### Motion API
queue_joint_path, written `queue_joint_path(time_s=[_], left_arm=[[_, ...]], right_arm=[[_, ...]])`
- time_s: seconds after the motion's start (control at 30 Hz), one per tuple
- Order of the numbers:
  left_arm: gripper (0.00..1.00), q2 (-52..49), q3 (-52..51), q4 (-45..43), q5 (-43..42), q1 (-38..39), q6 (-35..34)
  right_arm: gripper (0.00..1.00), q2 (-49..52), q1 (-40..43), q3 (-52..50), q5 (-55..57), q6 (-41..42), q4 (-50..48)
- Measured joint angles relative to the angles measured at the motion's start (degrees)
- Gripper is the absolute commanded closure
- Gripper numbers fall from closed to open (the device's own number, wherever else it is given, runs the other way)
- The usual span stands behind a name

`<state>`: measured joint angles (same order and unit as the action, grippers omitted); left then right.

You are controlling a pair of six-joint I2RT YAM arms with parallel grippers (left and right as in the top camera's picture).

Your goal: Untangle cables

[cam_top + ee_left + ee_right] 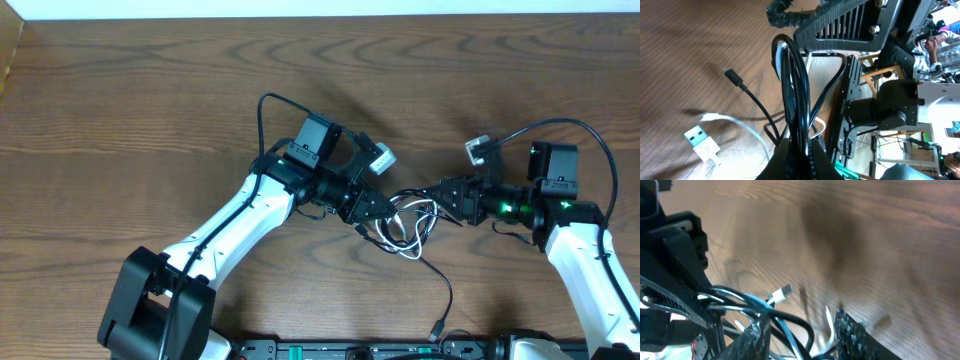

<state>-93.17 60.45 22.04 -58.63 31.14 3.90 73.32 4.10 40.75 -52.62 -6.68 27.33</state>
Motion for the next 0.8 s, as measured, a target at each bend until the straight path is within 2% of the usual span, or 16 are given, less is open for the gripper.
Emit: queue_joint_path(time_s=[0.57,0.67,0.8], left_arm=[[0.92,-0.1,0.0,0.6,3.3,0.0,0.0],[0.93,-0.1,0.0,0.6,3.3,0.0,0.0],[0.92,-0.1,0.0,0.7,3.9,0.0,-0.2]], right_arm=[[0.6,0.7,0.0,-0.1,6.2,-1.6,10.4],[0.55,1.2,0.0,-0.1,6.4,-1.6,10.4],[0.42,1.3,0.0,-0.1,7.7,-0.2,7.3]])
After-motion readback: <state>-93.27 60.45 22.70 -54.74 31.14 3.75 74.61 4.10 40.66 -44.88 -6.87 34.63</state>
